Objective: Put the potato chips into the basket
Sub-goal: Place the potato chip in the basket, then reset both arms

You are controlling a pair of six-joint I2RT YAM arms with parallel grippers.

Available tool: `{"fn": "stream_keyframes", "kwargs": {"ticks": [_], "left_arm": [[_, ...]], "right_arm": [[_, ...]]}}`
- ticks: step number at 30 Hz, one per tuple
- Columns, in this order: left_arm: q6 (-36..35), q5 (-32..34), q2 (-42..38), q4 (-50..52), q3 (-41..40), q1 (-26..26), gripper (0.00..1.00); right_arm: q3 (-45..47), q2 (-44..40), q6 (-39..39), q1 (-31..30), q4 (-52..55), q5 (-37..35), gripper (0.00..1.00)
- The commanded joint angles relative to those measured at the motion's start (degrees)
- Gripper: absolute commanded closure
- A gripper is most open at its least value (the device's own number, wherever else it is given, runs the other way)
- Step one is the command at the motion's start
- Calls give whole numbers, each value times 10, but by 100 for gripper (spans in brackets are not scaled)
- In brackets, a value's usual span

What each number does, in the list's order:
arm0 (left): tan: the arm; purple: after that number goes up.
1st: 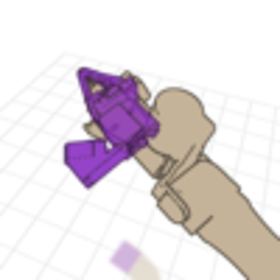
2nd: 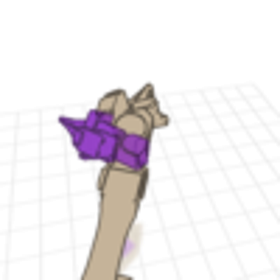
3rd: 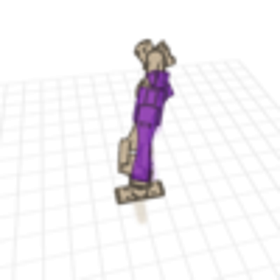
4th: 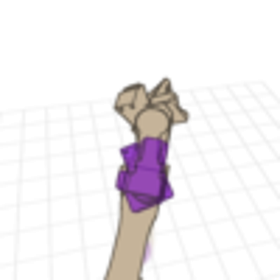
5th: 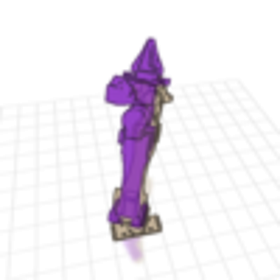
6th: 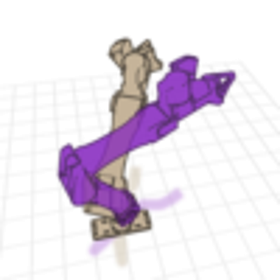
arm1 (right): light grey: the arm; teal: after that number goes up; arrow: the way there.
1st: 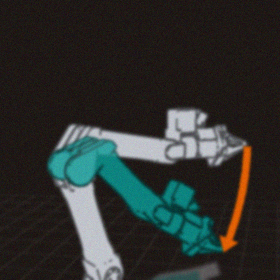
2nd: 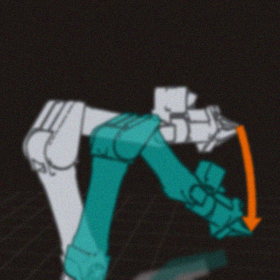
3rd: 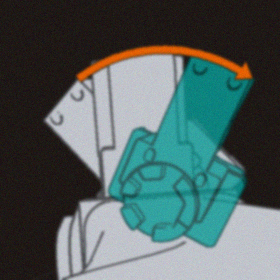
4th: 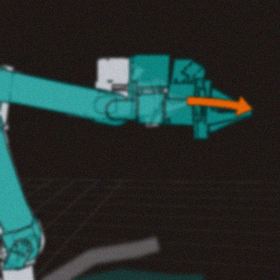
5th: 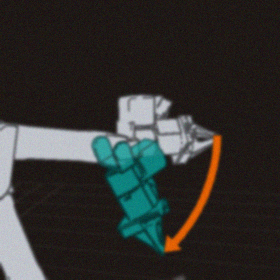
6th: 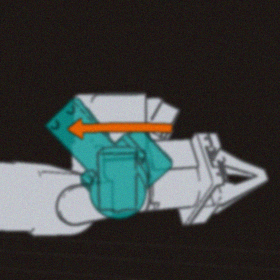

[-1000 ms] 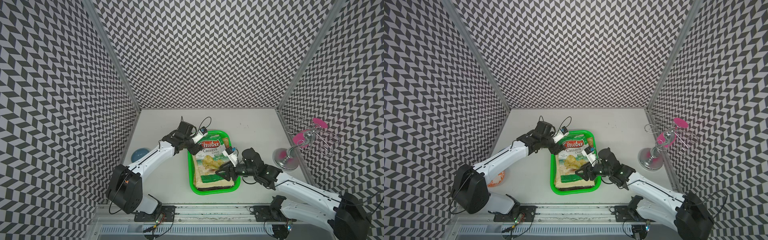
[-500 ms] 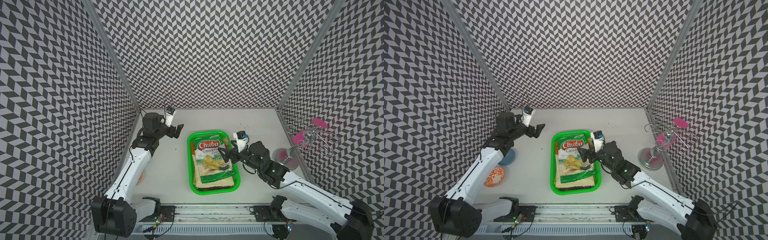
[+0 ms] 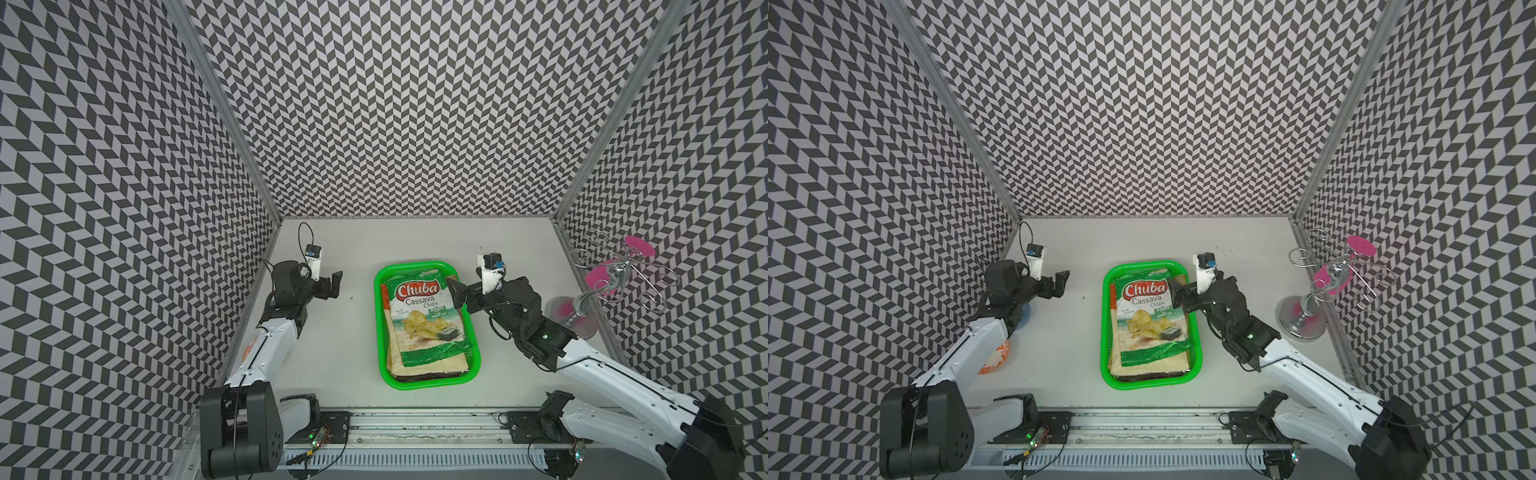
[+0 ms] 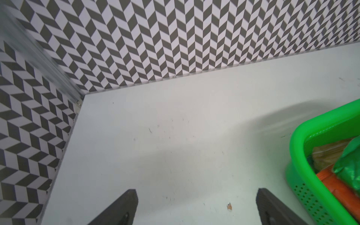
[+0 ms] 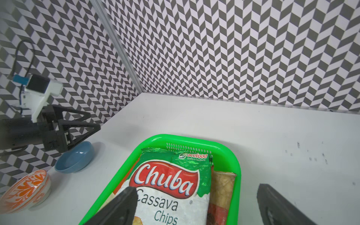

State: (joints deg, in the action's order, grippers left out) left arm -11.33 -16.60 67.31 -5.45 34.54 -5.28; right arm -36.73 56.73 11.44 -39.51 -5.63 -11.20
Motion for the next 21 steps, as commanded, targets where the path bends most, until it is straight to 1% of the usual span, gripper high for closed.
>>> {"fn": "stream_keyframes", "kwargs": {"ticks": [1, 3, 6, 10, 14, 16, 18, 20, 21], "left_arm": [[6, 19, -27, -146, -58, -4, 1], [6, 19, -28, -207, -95, -5, 1], [16, 22, -10, -282, -129, -6, 1], [40, 3, 36, -334, -135, -12, 1], [54, 22, 71, -410, -150, -13, 1], [68, 42, 84, -475, -172, -13, 1], [71, 50, 100, -478, -169, -13, 1], [75, 56, 119, -507, -176, -14, 1], [75, 54, 117, -481, -167, -15, 1]], "right_arm": [[23, -37, 0, 2, -26, -27, 0], [45, -48, 3, 2, -38, -28, 0], [65, -56, 8, 2, -37, -17, 1], [75, -66, 17, 2, -21, 5, 0], [90, -78, 26, 2, -21, 11, 1], [95, -84, 32, 2, -15, 14, 0], [98, -88, 29, 2, -14, 22, 0], [99, -92, 27, 2, -14, 24, 0], [99, -92, 26, 2, -15, 24, 0]]}}
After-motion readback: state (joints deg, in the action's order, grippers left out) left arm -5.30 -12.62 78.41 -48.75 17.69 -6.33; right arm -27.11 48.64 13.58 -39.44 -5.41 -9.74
